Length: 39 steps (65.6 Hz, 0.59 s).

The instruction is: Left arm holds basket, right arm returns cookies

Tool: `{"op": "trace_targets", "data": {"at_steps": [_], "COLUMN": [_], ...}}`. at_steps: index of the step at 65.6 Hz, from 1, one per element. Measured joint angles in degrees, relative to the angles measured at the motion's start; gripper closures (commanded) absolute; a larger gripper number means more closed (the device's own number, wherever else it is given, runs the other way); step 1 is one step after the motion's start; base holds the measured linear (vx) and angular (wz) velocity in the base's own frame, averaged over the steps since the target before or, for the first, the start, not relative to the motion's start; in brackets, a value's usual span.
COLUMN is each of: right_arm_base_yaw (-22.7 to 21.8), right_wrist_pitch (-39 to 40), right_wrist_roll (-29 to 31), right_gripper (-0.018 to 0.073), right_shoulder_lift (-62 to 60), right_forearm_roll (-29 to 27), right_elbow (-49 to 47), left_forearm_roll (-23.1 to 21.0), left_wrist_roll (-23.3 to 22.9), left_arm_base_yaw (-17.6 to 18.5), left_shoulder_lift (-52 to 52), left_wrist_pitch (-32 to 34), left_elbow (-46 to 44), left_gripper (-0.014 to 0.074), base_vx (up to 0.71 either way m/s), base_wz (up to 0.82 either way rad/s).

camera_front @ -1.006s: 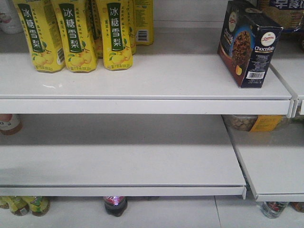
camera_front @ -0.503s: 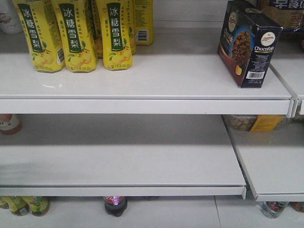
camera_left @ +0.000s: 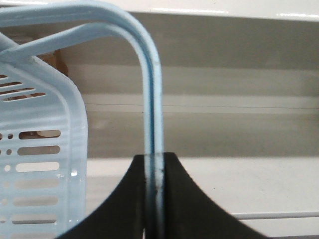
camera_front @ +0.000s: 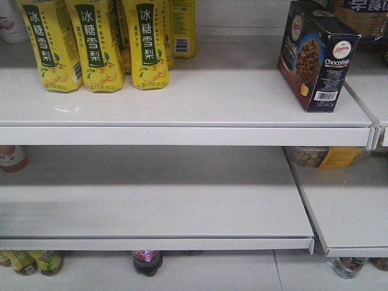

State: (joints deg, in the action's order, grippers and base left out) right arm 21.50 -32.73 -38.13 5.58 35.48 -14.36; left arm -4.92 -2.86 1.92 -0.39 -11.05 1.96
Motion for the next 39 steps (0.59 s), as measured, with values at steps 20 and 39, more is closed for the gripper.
{"op": "trace_targets", "data": {"at_steps": [20, 39], "right_arm_base_yaw": [0.0, 0.0], "right_wrist_pitch": [-0.1, 0.0], "right_wrist_roll": [0.0, 0.0], "right_gripper": [0.0565, 0.0565], "right_shoulder_lift": [0.0, 0.0], "right_forearm_roll": [0.0, 0.0], "right_elbow": [0.0, 0.0], "left_forearm_roll": [0.1, 0.1], "left_wrist_roll": [0.0, 0.0], "left_arm_base_yaw": [0.0, 0.0], "left_shoulder_lift": [0.0, 0.0], "left_wrist_pitch": [-0.2, -0.3], "left_elbow": [0.0, 0.0], "left_gripper": [0.0599, 0.0599], "base_vx": [0.00, 0.00], "base_wz": [0.00, 0.00]}}
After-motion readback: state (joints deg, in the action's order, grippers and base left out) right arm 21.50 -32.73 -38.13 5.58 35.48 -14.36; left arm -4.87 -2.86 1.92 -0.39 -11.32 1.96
